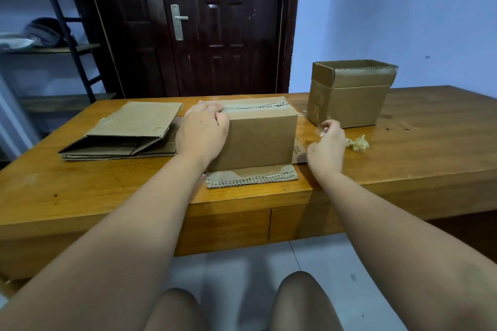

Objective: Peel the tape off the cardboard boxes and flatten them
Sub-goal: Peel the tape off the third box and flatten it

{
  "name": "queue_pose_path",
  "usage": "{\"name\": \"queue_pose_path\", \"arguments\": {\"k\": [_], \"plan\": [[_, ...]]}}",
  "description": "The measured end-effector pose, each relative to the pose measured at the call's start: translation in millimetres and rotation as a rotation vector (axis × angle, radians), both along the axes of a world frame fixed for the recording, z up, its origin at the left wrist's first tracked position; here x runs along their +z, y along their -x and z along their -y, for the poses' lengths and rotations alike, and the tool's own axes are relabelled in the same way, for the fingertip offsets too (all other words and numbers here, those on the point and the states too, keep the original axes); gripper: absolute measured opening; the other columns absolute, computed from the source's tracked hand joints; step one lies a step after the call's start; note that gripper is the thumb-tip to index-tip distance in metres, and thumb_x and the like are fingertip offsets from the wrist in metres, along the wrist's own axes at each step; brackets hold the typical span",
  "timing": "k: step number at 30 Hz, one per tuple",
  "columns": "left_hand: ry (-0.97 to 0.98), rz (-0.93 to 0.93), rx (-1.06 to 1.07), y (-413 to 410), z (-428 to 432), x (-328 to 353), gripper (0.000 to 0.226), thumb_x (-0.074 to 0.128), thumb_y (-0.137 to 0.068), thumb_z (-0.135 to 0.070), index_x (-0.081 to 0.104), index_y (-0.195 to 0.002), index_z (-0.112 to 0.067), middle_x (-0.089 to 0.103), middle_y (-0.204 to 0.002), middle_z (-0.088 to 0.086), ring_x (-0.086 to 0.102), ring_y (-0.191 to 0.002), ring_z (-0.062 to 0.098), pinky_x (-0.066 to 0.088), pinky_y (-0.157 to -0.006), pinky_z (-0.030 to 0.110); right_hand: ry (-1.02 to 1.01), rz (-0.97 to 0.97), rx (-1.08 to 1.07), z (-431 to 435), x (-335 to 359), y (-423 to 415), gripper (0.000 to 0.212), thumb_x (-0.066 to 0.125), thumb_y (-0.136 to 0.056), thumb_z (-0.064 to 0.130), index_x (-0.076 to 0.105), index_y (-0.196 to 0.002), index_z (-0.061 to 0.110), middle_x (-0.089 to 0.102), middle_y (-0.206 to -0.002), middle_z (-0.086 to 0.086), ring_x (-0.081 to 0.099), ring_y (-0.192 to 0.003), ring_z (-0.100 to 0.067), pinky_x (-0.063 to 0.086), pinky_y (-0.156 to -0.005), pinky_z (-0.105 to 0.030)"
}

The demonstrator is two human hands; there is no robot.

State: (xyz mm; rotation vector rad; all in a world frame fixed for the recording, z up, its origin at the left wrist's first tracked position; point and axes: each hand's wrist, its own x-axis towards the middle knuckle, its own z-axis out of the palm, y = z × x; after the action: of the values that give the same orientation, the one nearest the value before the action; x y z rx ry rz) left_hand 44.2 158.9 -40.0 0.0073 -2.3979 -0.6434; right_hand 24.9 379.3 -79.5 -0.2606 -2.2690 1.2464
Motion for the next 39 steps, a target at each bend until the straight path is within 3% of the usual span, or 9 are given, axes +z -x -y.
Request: {"name": "queue_pose_path", "arguments": {"k": [2, 8, 12, 14, 19, 24, 28, 35, 39], "plan": [[-0.002, -0.009, 0.003, 0.0, -0.1, -0.3, 0.042, 0.034, -0.094, -0.022, 0.063, -0.124, -0.016, 0.059, -0.129, 0.003, 0.049, -0.122, 0.020, 0.041, -0.102, 0.035, -0.028, -0.003, 0.071, 2.2, 0.7, -2.4, 0.057, 0.057, -0.087, -0.006, 0.040, -0.138, 0.013, 0.051, -0.129, -0.008, 0.050, -0.119, -0.022, 0.045, -0.100, -0.035], [-0.005, -0.014, 0.011, 0.4, -0.6, -0.8, 0.042, 0.034, -0.095, -0.024, 0.062, -0.125, -0.016, 0.059, -0.130, 0.002, 0.050, -0.121, 0.018, 0.041, -0.102, 0.035, -0.168, 0.039, 0.030, 2.6, -5.3, 1.6, 0.029, 0.051, -0.098, 0.016, 0.061, -0.124, 0.009, 0.052, -0.131, -0.011, 0.055, -0.113, -0.022, 0.041, -0.087, -0.021], [-0.003, -0.006, 0.019, -0.5, -1.4, 0.1, 0.042, 0.033, -0.096, -0.024, 0.061, -0.127, -0.017, 0.058, -0.131, 0.002, 0.049, -0.122, 0.017, 0.041, -0.101, 0.035, -0.198, -0.021, -0.021, 1.6, -6.7, 0.6, 0.027, 0.052, -0.098, 0.024, 0.067, -0.119, 0.016, 0.064, -0.117, -0.005, 0.059, -0.106, -0.022, 0.044, -0.089, -0.030], [-0.004, -0.004, 0.021, -0.4, -1.8, 0.4, 0.042, 0.033, -0.096, -0.024, 0.061, -0.127, -0.017, 0.058, -0.131, 0.002, 0.049, -0.121, 0.017, 0.041, -0.100, 0.035, -0.212, -0.023, -0.049, 0.6, -6.1, -0.4, 0.026, 0.050, -0.098, 0.029, 0.068, -0.115, 0.022, 0.064, -0.115, 0.002, 0.057, -0.105, -0.020, 0.033, -0.098, -0.038], [-0.004, -0.022, 0.019, 0.5, -1.7, 0.1, 0.043, 0.033, -0.095, -0.024, 0.062, -0.126, -0.017, 0.059, -0.129, 0.002, 0.050, -0.120, 0.018, 0.041, -0.099, 0.034, 0.074, 0.052, 0.012, -9.5, -0.2, 2.4, 0.023, 0.049, -0.099, 0.035, 0.069, -0.111, 0.032, 0.064, -0.117, 0.011, 0.042, -0.098, -0.010, 0.022, -0.091, -0.038], [-0.001, -0.031, 0.021, 0.4, -3.2, 0.1, 0.042, 0.033, -0.095, -0.024, 0.061, -0.126, -0.017, 0.059, -0.128, 0.003, 0.050, -0.119, 0.018, 0.042, -0.097, 0.035, -0.064, 0.130, 0.117, -8.8, -2.4, 4.3, 0.020, 0.052, -0.097, 0.036, 0.070, -0.106, 0.031, 0.055, -0.117, 0.011, 0.042, -0.114, -0.017, 0.024, -0.091, -0.039], [0.037, -0.011, 0.012, -1.8, -3.9, 4.1, 0.041, 0.033, -0.096, -0.024, 0.060, -0.126, -0.016, 0.059, -0.128, 0.004, 0.050, -0.118, 0.019, 0.043, -0.096, 0.035, -0.015, 0.031, 0.059, -6.2, -6.9, 6.6, 0.019, 0.059, -0.094, 0.023, 0.072, -0.105, 0.014, 0.040, -0.119, 0.003, 0.046, -0.112, -0.018, 0.035, -0.089, -0.022], [0.387, 0.085, 0.106, -1.3, -5.2, 26.2, 0.040, 0.035, -0.092, -0.026, 0.066, -0.115, -0.014, 0.064, -0.115, 0.007, 0.053, -0.109, 0.026, 0.036, -0.102, 0.044, 0.188, -0.080, -0.114, -1.0, 7.2, -2.5, 0.029, 0.055, -0.097, 0.024, 0.065, -0.122, 0.015, 0.065, -0.120, -0.003, 0.058, -0.112, -0.018, 0.041, -0.086, -0.024], [0.436, 0.041, -0.012, -3.4, -20.7, 43.2, 0.030, 0.046, -0.093, -0.009, 0.066, -0.115, -0.014, 0.057, -0.118, 0.007, 0.053, -0.106, 0.026, 0.044, -0.085, 0.036, 0.276, -0.204, -0.141, 11.2, 40.5, -3.4, 0.029, 0.058, -0.095, 0.026, 0.062, -0.122, 0.019, 0.067, -0.105, 0.004, 0.058, -0.094, -0.009, 0.040, -0.078, -0.017]]}}
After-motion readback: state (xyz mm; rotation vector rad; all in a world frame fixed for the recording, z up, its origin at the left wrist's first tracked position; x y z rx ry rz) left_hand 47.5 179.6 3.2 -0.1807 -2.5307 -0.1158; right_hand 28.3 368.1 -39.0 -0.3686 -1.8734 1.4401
